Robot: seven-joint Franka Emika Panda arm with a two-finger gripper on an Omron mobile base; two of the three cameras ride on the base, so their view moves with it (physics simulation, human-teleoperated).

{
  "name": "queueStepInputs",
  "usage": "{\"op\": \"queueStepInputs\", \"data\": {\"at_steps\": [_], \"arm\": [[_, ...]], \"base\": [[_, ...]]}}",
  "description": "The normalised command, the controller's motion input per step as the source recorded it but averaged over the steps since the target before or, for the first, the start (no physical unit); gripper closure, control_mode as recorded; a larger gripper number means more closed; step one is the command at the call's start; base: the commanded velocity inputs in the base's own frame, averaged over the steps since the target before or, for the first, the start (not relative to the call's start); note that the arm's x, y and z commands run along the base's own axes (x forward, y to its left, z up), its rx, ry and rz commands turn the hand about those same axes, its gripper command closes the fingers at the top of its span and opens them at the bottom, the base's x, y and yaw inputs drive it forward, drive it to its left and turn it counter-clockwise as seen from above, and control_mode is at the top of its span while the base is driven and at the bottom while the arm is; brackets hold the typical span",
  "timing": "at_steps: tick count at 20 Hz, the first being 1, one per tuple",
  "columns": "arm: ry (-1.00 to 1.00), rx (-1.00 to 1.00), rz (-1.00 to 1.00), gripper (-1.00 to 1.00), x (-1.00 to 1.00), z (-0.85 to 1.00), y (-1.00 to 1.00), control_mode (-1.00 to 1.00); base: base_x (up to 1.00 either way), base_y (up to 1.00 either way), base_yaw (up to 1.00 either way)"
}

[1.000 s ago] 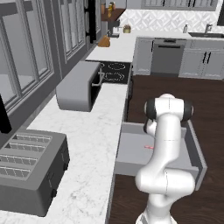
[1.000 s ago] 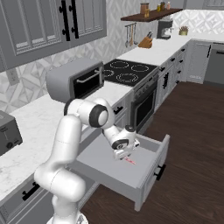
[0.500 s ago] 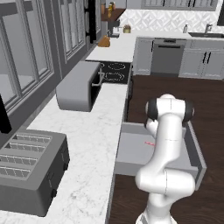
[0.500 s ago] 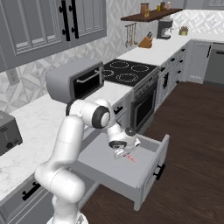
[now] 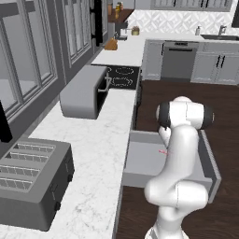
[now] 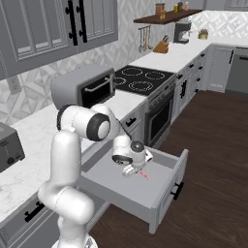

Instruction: Take a straw from the drawer in front and place it inside the glass cup on the dining counter.

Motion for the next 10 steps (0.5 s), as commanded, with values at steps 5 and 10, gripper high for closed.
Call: {"op": "queueStepInputs", "data": {"at_steps": [5,10], "arm": [[-0.03,-0.13,0.00,1.00,-0.26,1.00,0.00,-1.00],[-0.01,-0.02,0.00,1.00,-0.06,1.00,0.00,-1.00]], "base": [[0.00,0.00,0.00],[0.00,0.00,0.00]]}}
